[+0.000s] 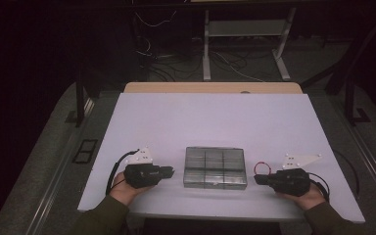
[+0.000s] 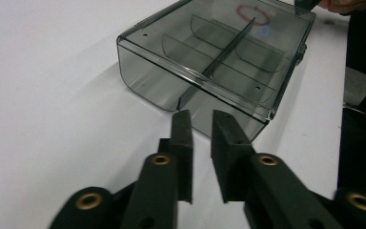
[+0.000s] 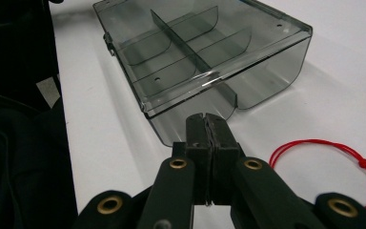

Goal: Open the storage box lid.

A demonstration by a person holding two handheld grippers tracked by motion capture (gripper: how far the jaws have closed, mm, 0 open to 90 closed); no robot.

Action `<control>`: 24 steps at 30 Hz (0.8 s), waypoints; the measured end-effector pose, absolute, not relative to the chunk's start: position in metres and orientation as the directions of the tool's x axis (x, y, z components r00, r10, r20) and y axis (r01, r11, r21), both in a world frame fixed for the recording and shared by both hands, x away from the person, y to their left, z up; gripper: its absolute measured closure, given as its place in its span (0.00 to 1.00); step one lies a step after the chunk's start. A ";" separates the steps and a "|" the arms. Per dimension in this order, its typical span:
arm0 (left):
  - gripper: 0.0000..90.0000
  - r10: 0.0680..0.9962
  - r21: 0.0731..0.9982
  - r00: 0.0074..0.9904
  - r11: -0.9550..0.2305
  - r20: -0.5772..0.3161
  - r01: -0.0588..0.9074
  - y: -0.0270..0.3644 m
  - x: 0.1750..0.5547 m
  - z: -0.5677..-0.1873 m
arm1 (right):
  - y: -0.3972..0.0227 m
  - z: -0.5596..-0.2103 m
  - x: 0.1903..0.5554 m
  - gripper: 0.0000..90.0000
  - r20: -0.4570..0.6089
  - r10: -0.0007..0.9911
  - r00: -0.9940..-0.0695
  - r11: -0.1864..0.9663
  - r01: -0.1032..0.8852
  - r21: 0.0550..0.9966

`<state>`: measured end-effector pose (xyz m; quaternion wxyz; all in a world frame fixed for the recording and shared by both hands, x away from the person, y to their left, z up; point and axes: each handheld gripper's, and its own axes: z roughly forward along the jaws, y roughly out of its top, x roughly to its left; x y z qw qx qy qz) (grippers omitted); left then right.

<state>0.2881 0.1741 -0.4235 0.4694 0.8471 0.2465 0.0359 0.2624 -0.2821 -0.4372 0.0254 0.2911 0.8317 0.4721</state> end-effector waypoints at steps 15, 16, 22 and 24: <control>0.99 0.384 0.777 0.901 -0.496 -0.203 0.387 0.160 0.287 -0.429 | -0.279 -0.437 0.261 0.99 0.238 0.482 -0.843 0.400 0.453 0.797; 0.99 0.378 0.776 0.904 -0.501 -0.201 0.382 0.159 0.287 -0.430 | -0.279 -0.438 0.261 0.99 0.237 0.481 -0.844 0.401 0.452 0.797; 0.99 0.346 0.773 0.917 -0.519 -0.200 0.365 0.154 0.285 -0.431 | -0.279 -0.438 0.261 0.99 0.234 0.480 -0.846 0.405 0.450 0.796; 0.99 0.342 0.768 0.918 -0.527 -0.201 0.364 0.152 0.285 -0.431 | -0.279 -0.438 0.262 0.99 0.232 0.478 -0.847 0.406 0.447 0.797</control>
